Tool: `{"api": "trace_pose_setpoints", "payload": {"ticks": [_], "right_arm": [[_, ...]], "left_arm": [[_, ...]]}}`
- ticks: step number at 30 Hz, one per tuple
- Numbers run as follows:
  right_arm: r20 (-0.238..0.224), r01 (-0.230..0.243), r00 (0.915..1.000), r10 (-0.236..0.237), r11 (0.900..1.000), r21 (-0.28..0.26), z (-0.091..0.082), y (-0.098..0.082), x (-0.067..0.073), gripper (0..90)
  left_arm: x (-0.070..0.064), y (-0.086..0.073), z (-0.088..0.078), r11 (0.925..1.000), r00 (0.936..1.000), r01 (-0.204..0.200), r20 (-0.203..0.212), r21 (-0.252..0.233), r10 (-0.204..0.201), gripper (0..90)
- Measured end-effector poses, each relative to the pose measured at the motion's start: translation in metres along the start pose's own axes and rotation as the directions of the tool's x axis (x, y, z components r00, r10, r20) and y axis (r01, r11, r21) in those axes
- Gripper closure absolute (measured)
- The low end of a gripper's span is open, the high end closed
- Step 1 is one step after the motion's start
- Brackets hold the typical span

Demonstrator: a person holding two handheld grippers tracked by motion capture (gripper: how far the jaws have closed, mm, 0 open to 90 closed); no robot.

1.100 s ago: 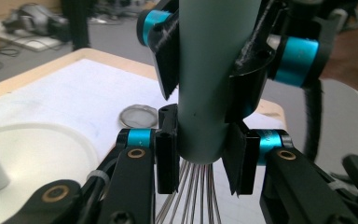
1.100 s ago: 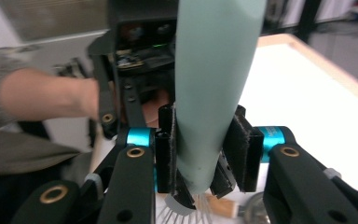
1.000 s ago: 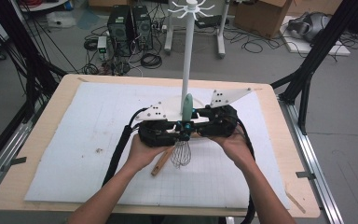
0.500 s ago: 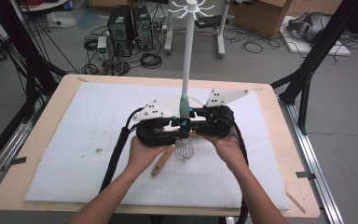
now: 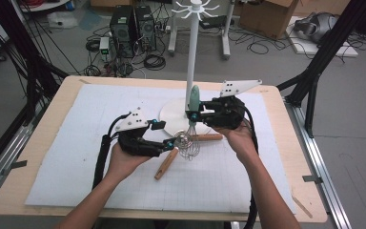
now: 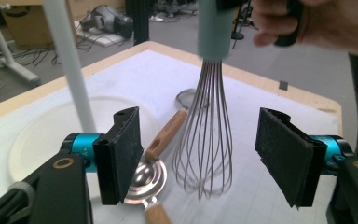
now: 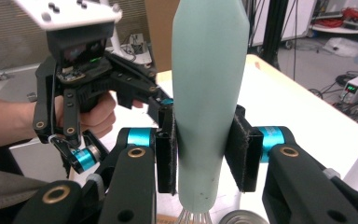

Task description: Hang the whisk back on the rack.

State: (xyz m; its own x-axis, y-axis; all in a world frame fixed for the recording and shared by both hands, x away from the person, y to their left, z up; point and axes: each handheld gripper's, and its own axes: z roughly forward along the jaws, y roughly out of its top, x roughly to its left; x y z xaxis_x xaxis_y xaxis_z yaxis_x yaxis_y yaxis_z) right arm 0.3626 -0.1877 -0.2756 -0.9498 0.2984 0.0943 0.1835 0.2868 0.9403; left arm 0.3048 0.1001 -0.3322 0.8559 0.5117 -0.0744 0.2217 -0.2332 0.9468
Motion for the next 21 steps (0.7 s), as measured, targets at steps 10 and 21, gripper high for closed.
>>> {"api": "trace_pose_setpoints", "payload": {"ticks": [10, 21], "right_arm": [[0.017, -0.003, 0.9999, 0.003, 1.0, -0.001, 0.001, 0.017, -0.012, 67.7], [0.049, -0.004, 0.9988, 0.004, 1.0, -0.01, 0.003, 0.035, -0.02, 67.7]], "left_arm": [[0.012, -0.019, -0.032, 0.9998, 0.9987, -0.007, -0.05, 0.017, 0.008, 26.4], [0.024, -0.039, -0.058, 0.9993, 0.9945, 0.01, -0.105, 0.037, -0.006, 21.7]]}}
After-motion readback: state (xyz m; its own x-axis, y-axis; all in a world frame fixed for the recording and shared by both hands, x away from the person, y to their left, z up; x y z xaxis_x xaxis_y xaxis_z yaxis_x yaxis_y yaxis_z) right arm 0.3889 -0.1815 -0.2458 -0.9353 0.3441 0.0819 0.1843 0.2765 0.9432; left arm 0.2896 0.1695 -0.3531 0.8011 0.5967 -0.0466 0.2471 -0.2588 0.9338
